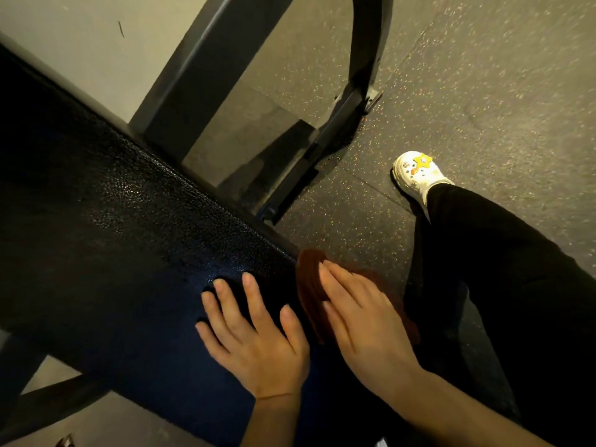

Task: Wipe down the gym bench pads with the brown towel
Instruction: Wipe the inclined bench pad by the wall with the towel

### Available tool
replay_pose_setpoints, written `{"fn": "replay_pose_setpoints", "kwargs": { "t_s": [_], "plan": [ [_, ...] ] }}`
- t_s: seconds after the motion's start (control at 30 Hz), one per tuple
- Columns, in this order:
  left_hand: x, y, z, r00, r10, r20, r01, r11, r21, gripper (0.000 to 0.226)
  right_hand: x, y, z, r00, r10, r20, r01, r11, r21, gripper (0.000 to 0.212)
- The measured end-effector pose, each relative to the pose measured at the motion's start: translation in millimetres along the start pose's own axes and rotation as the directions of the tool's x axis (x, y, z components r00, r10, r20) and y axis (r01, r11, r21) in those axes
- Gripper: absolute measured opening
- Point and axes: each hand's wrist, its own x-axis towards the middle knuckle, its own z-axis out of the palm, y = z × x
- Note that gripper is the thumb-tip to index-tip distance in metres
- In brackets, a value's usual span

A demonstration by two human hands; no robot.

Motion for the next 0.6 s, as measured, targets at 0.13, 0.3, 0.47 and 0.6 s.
{"fn": "replay_pose_setpoints", "kwargs": {
  "t_s": [0.13,0.3,0.47,0.6],
  "plan": [
    [2,2,0,1.0,0.001,-0.023,-0.001,1.0,0.021,0.055,-2,-2,-3,1.0,-0.026,0.017,0.026,1.0,-0.016,0.05],
    [-1,3,-1,1.0,0.023,-0.009,-0.022,1.0,0.013,0.052,-5,-1,-1,0.997,-0.079,0.013,0.08,0.989,-0.123,0.057],
    [1,2,-5,1.0,0.021,-0.013,-0.021,1.0,-0.023,0.048,6,-8,-3,0.946,-0.275,-0.174,0.251,0.957,-0.147,0.058],
    [4,-2,-17,1.0,-0.009,0.006,0.01,0.98,-0.199,0.045,19,-30,2,0.836,-0.504,-0.217,0.487,0.864,-0.128,0.035]
  ]
}}
